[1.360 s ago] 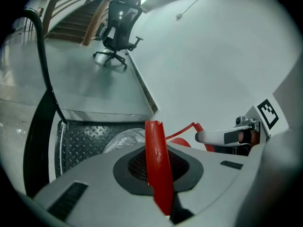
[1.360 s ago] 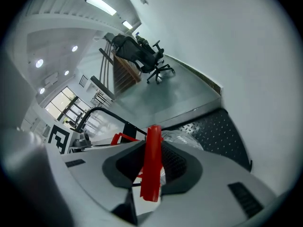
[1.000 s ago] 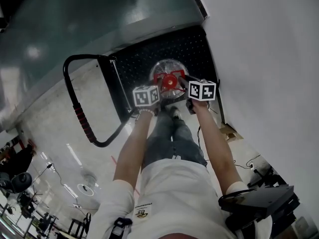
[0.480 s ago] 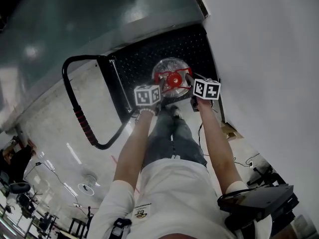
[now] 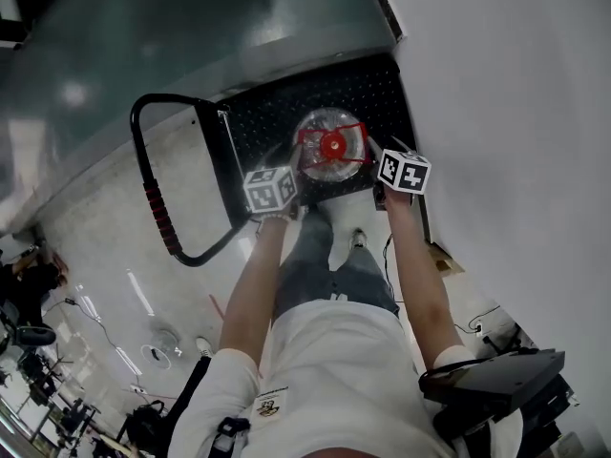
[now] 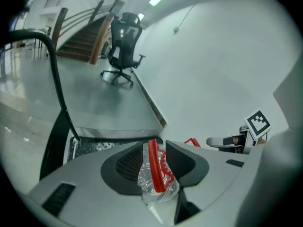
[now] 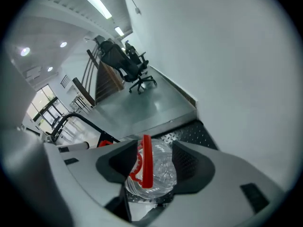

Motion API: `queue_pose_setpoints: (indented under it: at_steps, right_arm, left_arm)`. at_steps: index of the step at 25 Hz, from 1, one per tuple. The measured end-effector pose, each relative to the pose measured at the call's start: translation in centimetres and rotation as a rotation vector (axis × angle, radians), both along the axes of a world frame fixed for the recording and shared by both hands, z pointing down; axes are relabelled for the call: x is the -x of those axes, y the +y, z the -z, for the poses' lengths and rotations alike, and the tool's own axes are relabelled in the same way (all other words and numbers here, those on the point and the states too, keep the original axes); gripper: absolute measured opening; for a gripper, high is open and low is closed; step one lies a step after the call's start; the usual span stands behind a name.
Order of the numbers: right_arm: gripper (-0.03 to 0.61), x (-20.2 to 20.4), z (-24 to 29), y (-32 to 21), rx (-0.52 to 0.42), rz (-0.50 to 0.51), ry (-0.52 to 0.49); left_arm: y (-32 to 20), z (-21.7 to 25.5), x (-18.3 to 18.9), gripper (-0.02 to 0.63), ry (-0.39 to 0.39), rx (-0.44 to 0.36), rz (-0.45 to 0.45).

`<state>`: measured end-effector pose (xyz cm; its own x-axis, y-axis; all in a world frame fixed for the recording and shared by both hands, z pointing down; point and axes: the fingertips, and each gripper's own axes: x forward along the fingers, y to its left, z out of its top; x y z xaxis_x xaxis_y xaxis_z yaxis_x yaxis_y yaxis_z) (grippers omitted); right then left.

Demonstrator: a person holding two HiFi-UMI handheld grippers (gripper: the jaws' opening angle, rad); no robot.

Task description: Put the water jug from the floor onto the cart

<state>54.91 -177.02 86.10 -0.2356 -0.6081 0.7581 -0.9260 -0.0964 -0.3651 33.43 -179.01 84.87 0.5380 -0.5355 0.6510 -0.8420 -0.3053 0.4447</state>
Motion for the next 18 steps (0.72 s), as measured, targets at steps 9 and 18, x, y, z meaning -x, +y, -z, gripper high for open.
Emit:
queue_pose_setpoints:
  at_steps: [9,18]
  right_arm:
    - [0.034,2.1,13.0,5.0,-0.273,0.22,-0.09]
    - [0.015,2.5,24.4,14.1,-0.348,0.457,-0.174]
  left_arm:
    - [7.4,13.2,0.3,0.005,-0.087,-0.259,0.105]
    - [19.5,25.5,-4.3,0.005,-0.046,-0.263,0.241]
